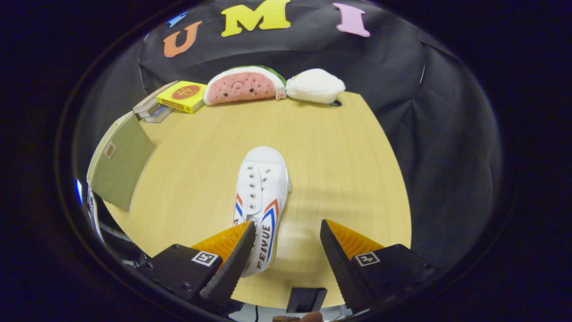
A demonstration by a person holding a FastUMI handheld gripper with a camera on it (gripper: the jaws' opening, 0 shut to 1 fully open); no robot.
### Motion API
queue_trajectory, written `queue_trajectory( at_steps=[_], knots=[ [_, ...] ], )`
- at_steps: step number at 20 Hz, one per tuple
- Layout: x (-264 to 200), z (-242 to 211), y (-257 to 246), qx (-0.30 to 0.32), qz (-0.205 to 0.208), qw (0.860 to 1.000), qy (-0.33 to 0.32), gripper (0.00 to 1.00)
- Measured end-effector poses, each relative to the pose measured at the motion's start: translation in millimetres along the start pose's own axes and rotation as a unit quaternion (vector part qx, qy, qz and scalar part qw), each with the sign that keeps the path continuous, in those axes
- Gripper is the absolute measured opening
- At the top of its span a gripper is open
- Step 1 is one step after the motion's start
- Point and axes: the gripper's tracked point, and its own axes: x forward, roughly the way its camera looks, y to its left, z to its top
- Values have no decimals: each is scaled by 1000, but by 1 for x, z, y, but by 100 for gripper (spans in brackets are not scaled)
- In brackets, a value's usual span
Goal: Open the storage box then place both shoes into the box .Put the left shoe in first, then the right shoe, with the right side of both shoes facing outward in a uniform manner.
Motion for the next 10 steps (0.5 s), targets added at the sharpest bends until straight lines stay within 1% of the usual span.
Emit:
queue_trajectory(
  at_steps=[2,7,9,10],
  knots=[
    [13,-2,3,14,19,1000,17,95],
    [28,-6,8,17,44,998,47,93],
    [35,-8,14,27,55,996,65,93],
    [36,-7,17,32,60,995,68,90]
  ],
)
